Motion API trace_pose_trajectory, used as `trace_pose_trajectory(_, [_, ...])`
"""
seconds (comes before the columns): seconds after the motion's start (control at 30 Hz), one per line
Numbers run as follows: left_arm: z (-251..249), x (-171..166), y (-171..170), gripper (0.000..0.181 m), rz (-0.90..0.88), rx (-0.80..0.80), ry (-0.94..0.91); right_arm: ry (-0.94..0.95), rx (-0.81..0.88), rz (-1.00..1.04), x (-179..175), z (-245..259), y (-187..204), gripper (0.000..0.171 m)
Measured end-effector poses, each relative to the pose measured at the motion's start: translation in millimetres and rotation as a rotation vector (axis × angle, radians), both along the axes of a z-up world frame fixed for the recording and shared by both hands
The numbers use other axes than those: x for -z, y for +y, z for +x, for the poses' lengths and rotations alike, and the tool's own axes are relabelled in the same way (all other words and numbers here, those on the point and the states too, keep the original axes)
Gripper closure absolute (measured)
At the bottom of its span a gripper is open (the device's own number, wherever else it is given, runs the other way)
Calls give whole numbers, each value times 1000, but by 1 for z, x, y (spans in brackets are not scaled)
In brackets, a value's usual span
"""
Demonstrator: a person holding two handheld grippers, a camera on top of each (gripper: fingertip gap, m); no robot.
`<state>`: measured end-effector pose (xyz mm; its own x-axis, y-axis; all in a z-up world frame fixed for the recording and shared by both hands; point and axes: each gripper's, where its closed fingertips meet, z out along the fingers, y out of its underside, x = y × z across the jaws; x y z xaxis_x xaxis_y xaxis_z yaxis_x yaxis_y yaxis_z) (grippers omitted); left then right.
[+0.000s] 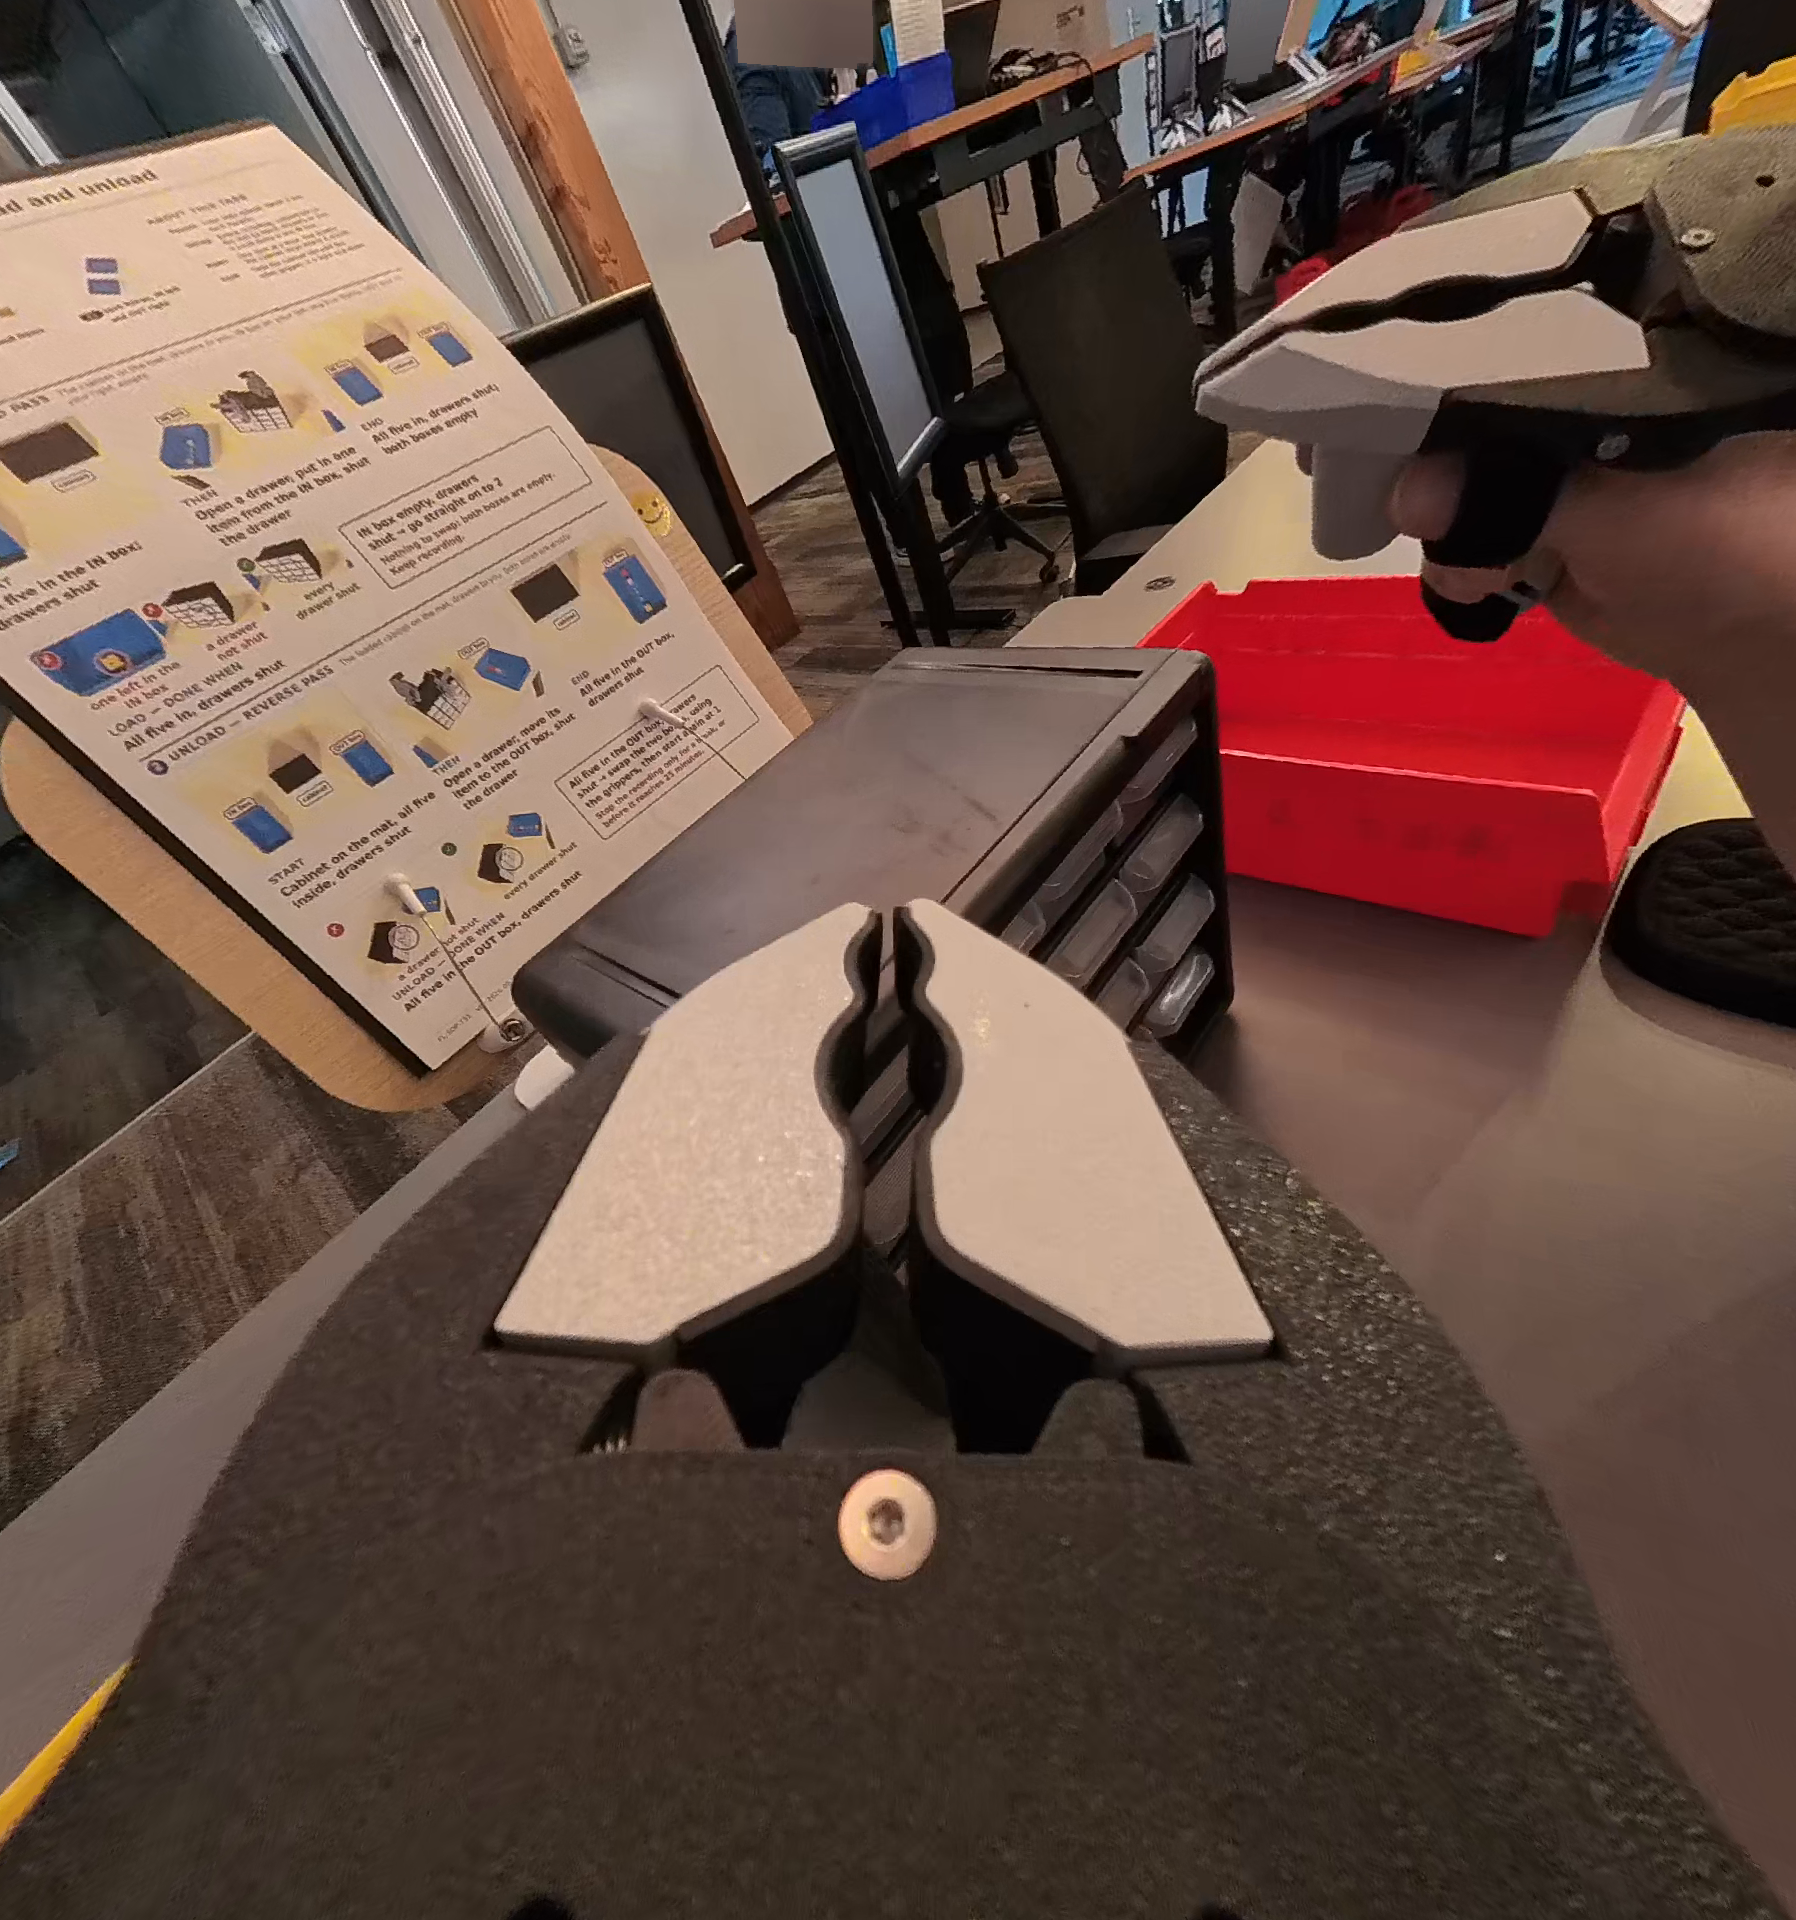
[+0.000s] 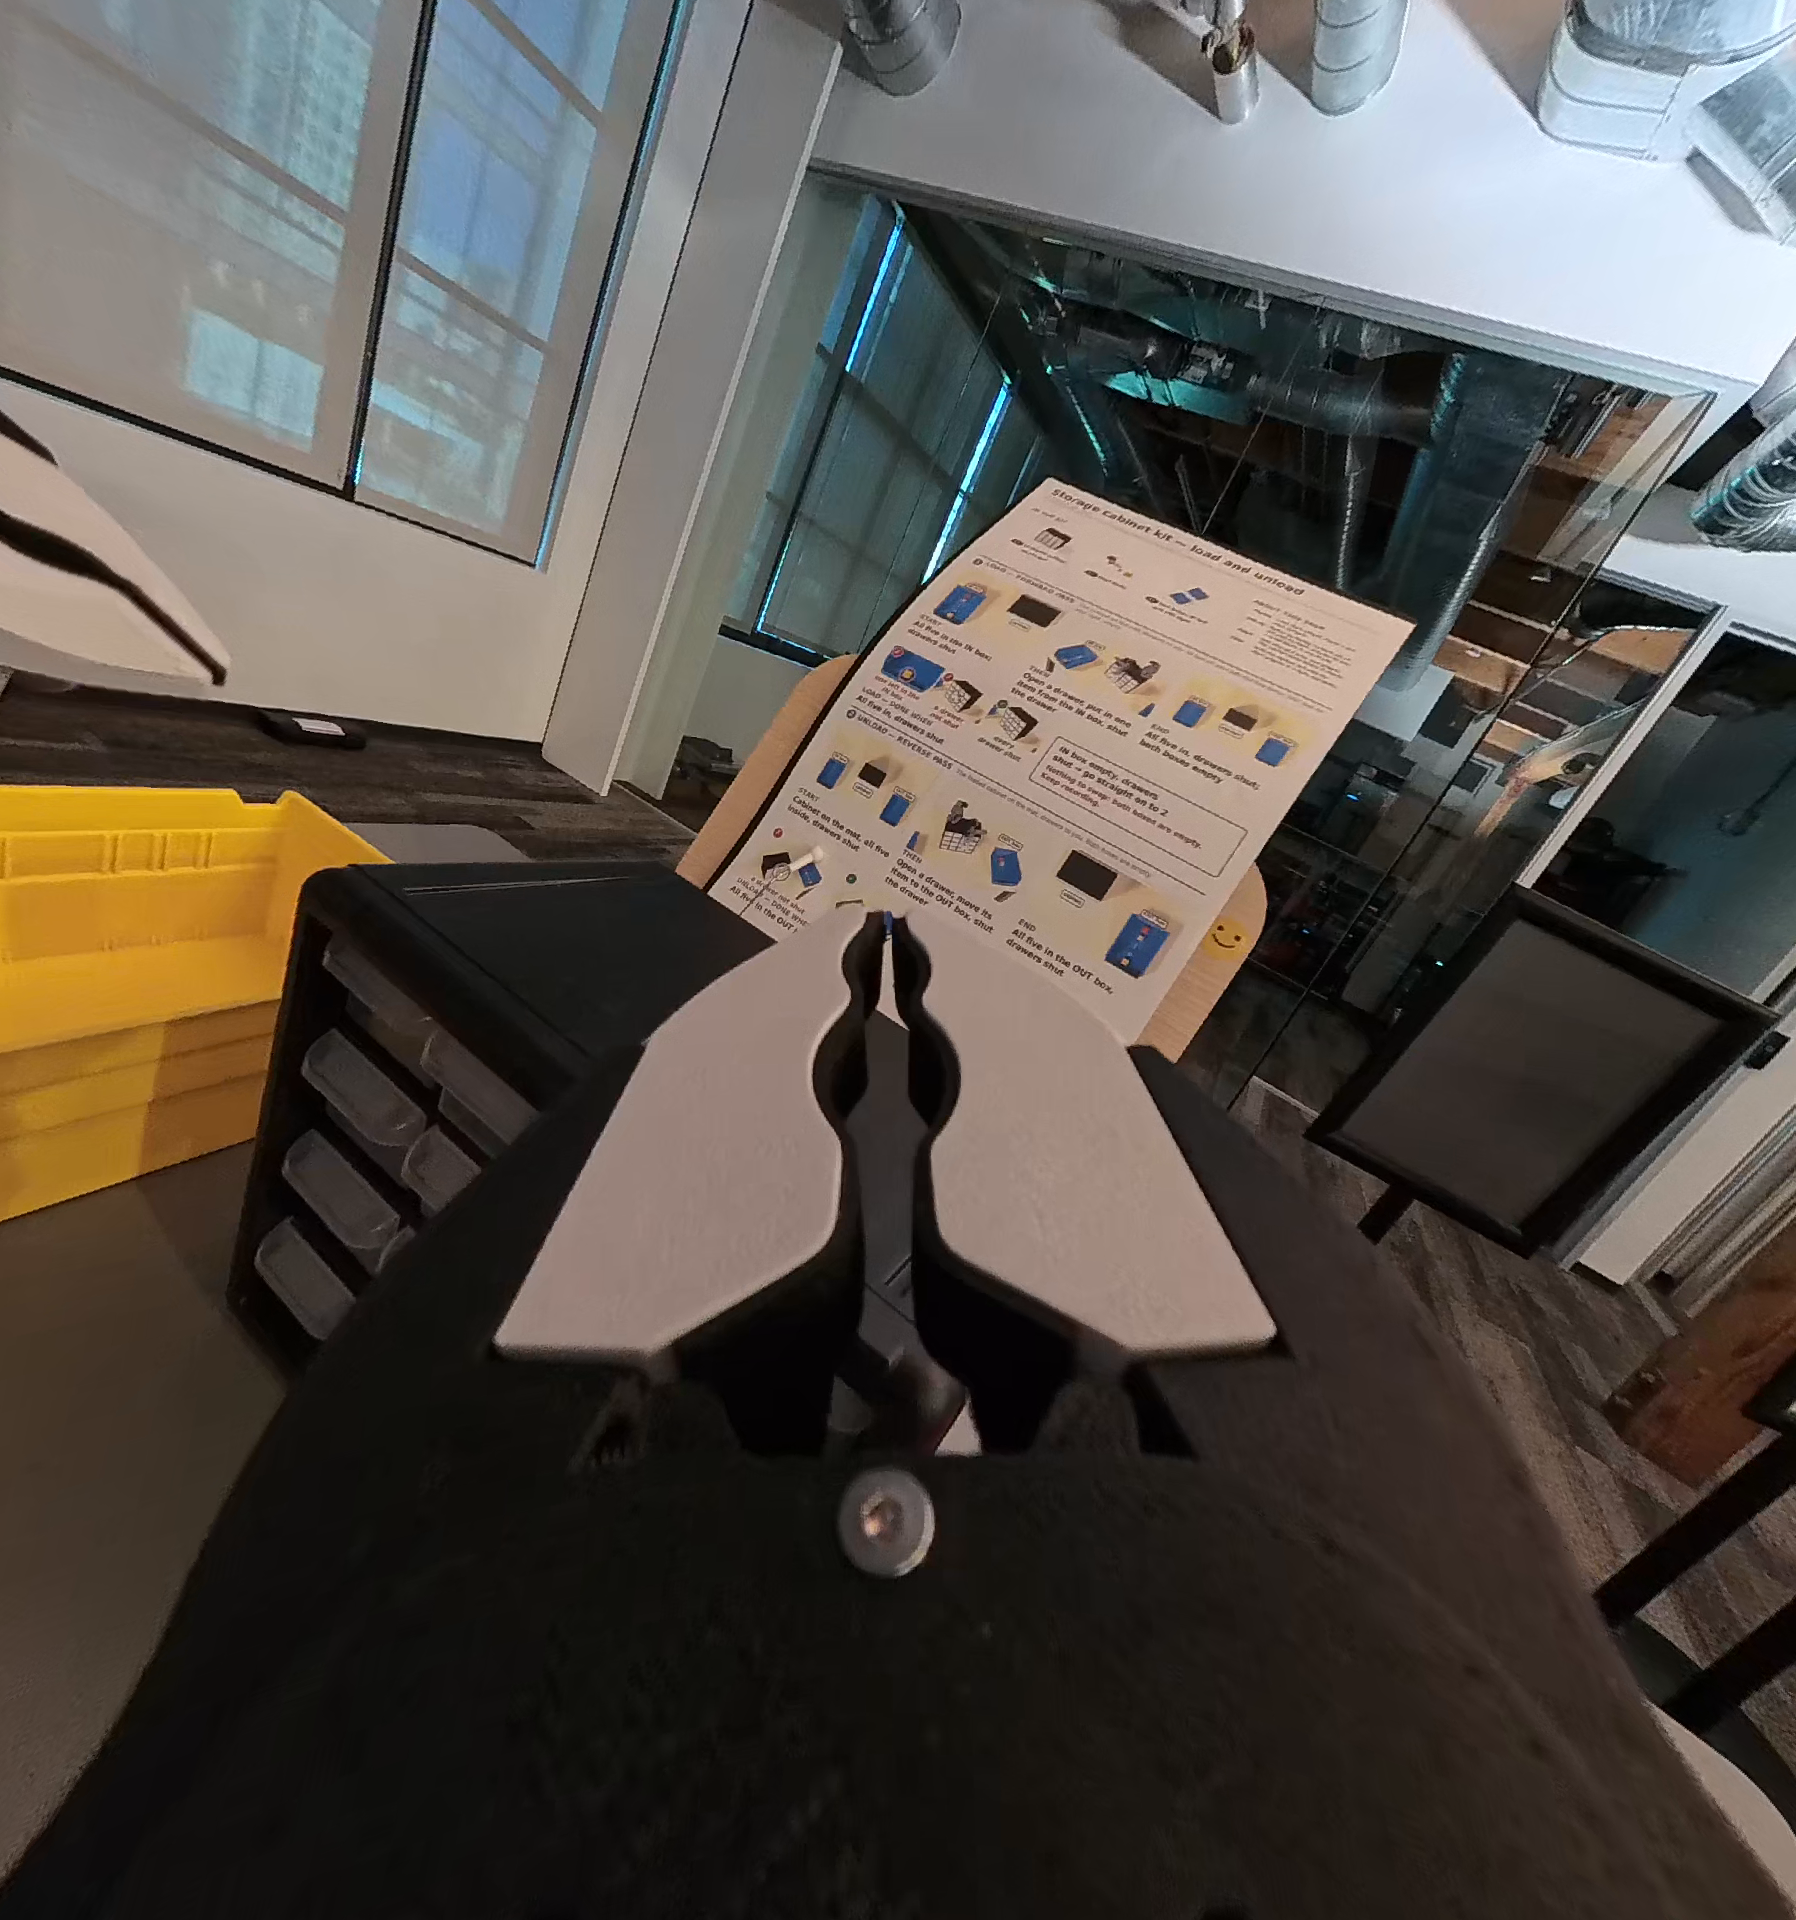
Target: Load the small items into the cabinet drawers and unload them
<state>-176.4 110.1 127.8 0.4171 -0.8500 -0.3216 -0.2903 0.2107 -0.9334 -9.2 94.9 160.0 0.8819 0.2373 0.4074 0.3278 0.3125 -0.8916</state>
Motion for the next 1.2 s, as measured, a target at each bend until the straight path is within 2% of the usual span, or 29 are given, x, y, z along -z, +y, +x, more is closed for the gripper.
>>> trace_pose_trajectory(0.33, [-11, -10, 2, 180, 16, -32, -35, -19, -1, -3, 3, -4, 1, 169])
trace_pose_trajectory(1.2, [-11, -5, 5, 180, 8, -40, -12, -92, 5, -41, 14, -11, 7, 169])
